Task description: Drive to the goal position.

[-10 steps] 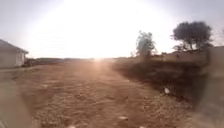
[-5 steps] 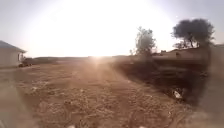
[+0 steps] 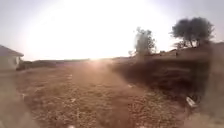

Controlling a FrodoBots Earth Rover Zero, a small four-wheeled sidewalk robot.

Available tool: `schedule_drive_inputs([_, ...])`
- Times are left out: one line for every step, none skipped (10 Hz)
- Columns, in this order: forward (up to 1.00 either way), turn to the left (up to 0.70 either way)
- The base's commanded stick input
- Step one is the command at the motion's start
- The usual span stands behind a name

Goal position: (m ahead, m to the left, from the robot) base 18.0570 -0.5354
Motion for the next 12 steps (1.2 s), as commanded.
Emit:
schedule_drive_inputs([0.7, 0.06])
schedule_drive_inputs([0.7, 0.0])
schedule_drive_inputs([0.7, 0.0])
schedule_drive_inputs([0.7, 0.0])
schedule_drive_inputs([0.7, 0.0])
schedule_drive_inputs([0.7, 0.0])
schedule_drive_inputs([0.7, 0.0])
schedule_drive_inputs([0.7, 0.0])
schedule_drive_inputs([0.7, 0.0])
schedule_drive_inputs([0.7, 0.0])
schedule_drive_inputs([0.7, 0.07])
schedule_drive_inputs([0.7, 0.23])
